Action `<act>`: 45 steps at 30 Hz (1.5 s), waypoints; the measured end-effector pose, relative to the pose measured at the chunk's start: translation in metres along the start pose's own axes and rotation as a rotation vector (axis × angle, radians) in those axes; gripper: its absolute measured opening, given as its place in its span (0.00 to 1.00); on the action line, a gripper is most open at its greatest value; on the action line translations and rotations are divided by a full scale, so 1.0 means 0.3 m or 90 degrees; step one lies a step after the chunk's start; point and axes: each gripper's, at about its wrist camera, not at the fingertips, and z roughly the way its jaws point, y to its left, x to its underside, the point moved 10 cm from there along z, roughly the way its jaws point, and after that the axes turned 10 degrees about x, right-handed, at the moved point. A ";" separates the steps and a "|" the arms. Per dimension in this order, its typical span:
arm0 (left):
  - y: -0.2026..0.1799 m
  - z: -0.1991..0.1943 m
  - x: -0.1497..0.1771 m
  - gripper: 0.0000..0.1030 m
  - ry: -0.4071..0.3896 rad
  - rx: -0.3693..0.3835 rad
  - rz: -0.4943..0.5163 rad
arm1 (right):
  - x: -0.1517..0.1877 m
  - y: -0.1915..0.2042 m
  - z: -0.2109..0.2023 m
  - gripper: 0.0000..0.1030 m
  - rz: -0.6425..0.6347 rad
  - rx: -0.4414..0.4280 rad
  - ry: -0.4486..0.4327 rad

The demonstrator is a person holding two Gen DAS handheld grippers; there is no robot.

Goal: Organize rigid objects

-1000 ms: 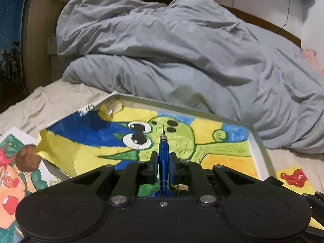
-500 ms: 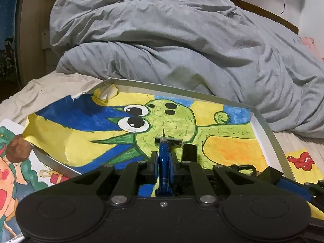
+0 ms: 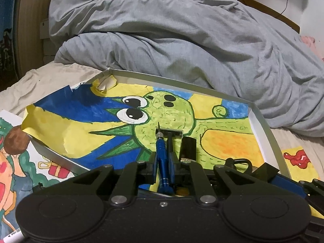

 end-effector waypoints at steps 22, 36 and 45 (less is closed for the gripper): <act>0.051 -0.461 -0.083 0.70 -0.132 -0.061 0.016 | -0.166 -0.006 -0.340 0.92 0.016 -0.016 -0.094; 0.057 -0.913 0.021 0.96 -0.231 -0.115 0.001 | -0.153 0.027 -0.679 0.99 0.027 -0.015 -0.151; 0.075 -1.083 0.160 0.99 -0.233 -0.151 0.021 | -0.064 0.070 -0.829 1.00 -0.001 0.003 -0.178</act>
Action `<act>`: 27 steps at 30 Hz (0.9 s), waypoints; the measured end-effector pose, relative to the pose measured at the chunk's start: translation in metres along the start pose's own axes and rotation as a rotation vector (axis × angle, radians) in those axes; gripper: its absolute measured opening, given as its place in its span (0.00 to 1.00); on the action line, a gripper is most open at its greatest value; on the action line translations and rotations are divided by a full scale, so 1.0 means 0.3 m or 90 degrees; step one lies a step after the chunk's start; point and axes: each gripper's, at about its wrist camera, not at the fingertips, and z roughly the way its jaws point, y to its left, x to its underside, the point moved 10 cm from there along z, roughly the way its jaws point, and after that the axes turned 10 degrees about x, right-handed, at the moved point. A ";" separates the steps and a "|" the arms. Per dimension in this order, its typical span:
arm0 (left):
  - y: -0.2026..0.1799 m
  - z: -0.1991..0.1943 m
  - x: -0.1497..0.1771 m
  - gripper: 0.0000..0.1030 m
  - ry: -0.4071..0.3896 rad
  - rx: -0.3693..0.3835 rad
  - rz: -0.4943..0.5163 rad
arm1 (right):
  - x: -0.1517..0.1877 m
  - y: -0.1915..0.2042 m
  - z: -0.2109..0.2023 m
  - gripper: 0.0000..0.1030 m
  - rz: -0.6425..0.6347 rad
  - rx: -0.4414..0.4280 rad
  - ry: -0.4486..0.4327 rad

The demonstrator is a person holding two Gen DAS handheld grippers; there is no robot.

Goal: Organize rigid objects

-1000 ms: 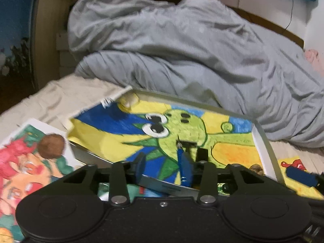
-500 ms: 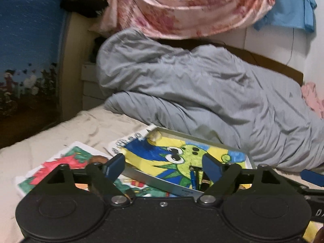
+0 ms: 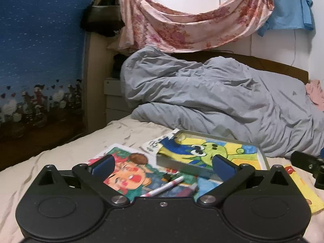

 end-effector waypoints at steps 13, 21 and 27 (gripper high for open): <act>0.088 -0.087 0.148 0.99 0.045 -0.048 -0.040 | 0.123 0.010 -0.170 1.00 -0.025 0.026 0.033; 0.046 -0.105 0.182 0.99 0.052 -0.032 0.019 | 0.167 -0.002 -0.150 1.00 -0.004 0.032 0.058; 0.037 -0.093 0.197 0.99 0.057 -0.031 0.026 | 0.174 -0.001 -0.122 0.99 0.003 0.035 0.065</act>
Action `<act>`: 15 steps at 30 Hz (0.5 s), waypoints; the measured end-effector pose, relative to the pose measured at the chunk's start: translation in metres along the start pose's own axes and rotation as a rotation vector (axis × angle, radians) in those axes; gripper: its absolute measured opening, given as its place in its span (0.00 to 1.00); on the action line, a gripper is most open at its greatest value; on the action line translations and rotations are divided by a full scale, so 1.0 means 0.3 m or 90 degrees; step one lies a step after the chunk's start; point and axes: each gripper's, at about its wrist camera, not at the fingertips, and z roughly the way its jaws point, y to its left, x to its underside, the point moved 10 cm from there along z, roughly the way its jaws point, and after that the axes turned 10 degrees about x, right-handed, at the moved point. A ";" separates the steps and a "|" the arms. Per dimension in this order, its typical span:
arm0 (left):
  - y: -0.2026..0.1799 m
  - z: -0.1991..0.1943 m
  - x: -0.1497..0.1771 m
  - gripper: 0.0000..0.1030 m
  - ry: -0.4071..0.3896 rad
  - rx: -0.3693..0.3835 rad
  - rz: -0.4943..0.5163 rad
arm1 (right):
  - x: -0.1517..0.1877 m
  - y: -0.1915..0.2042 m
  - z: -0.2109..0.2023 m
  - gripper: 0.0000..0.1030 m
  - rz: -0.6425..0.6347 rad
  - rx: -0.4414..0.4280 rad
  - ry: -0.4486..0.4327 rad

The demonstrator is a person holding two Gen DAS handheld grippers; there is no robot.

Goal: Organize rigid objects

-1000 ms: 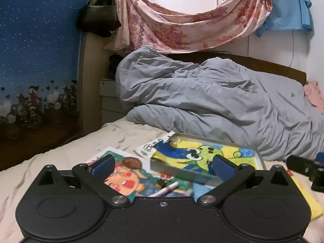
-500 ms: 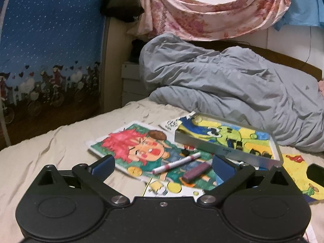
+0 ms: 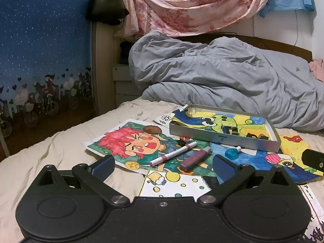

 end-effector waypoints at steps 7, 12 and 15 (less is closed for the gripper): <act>0.006 0.013 0.018 0.99 0.006 -0.001 -0.005 | 0.002 0.007 0.016 1.00 0.000 0.002 0.010; 0.007 0.016 0.023 0.99 0.008 0.000 -0.006 | 0.001 0.005 0.022 1.00 0.000 0.003 0.013; 0.009 0.018 0.024 0.99 0.007 0.000 -0.009 | 0.004 0.006 0.025 0.99 0.000 0.003 0.015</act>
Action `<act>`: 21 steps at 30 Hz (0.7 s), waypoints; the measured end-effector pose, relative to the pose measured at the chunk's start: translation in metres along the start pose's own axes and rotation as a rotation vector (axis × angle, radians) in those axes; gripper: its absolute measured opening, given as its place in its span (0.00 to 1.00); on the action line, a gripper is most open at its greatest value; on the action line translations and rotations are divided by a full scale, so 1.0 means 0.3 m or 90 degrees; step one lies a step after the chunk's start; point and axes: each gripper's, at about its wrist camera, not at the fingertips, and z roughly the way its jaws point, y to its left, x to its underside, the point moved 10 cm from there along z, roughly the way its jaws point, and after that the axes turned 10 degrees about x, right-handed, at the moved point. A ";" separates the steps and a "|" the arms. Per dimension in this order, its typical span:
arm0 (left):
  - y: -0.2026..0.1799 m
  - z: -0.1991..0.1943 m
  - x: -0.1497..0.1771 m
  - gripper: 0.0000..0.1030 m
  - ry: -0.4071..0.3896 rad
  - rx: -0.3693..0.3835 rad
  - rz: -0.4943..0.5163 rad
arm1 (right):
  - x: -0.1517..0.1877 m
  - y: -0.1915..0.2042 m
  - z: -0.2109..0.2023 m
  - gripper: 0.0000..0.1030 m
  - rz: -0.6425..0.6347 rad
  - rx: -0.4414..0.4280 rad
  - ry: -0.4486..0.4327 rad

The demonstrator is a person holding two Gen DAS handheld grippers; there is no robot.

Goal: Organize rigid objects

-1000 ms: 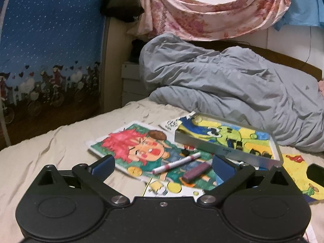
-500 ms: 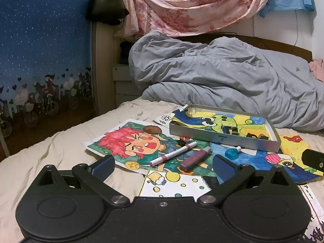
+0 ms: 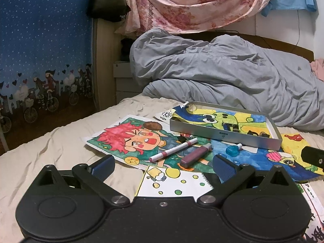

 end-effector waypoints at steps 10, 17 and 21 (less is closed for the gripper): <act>0.000 -0.002 -0.002 0.99 0.000 0.000 0.000 | 0.006 0.000 0.007 1.00 -0.001 0.000 0.003; -0.003 -0.001 0.002 0.99 0.000 0.002 0.003 | 0.010 0.002 0.014 1.00 -0.003 0.001 0.006; -0.005 -0.002 0.002 0.99 0.001 0.002 0.004 | 0.013 0.001 0.021 0.99 -0.006 0.005 0.010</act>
